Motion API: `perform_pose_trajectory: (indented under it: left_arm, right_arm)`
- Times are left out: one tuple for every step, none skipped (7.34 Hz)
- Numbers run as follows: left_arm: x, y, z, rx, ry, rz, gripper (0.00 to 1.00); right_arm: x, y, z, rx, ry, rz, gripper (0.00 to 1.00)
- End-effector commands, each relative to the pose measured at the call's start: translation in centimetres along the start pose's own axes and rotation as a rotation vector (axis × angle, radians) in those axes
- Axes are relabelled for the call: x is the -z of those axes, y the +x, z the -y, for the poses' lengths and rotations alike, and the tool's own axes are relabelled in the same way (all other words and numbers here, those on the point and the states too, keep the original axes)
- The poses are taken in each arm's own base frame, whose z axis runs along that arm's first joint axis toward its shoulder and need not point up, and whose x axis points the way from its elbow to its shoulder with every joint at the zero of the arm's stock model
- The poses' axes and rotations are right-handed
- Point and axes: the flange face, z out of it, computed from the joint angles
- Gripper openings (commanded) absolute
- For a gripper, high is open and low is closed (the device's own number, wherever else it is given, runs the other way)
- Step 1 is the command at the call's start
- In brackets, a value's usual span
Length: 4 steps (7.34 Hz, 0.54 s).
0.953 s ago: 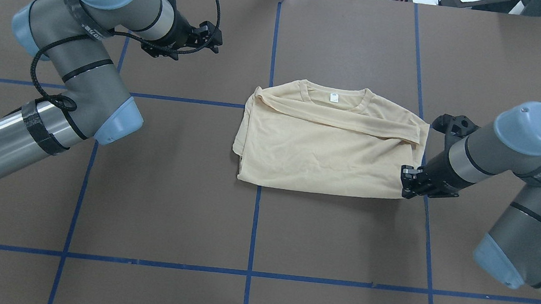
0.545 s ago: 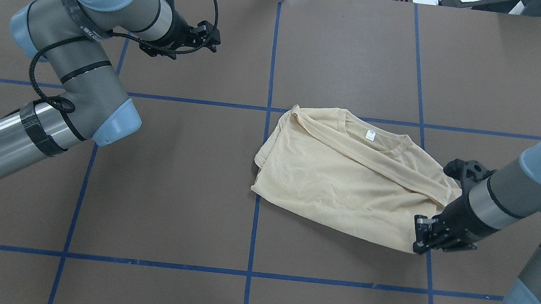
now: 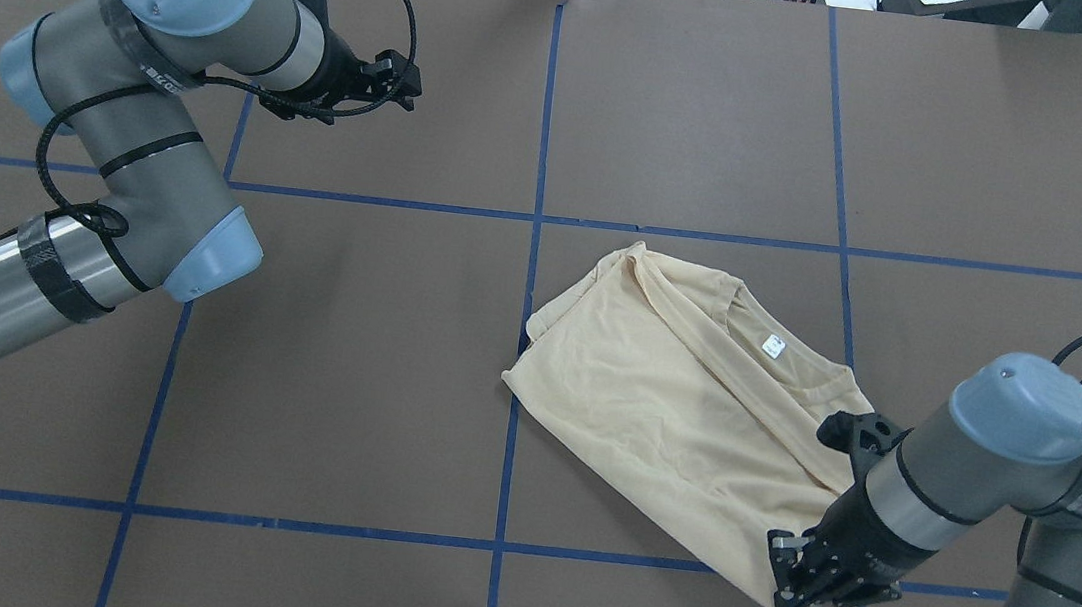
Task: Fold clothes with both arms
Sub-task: 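Grasp the shirt edge with the right gripper and drag it toward the robot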
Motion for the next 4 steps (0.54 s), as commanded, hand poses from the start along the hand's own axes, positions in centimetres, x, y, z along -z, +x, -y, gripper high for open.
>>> perform_pose_trajectory:
  left_arm:
    - [1.1, -0.7, -0.6, -0.003, 0.009, -0.010, 0.99]
    - [1.0, -1.1, -0.8, -0.003, 0.007, -0.007, 0.99]
    - [0.9, -1.1, -0.9, -0.004, 0.004, -0.008, 0.99]
    - [0.6, -1.1, -1.5, -0.007, -0.005, -0.007, 0.99]
  right_arm:
    - [-4.3, -0.4, -3.4, -0.021, -0.050, -0.058, 0.00]
    - [-4.9, -0.4, -3.6, -0.014, -0.033, -0.064, 0.00]
    - [-4.0, -0.4, -2.7, -0.029, -0.012, -0.050, 0.61]
    - [-1.5, -0.9, -1.1, -0.049, 0.018, -0.009, 1.00]
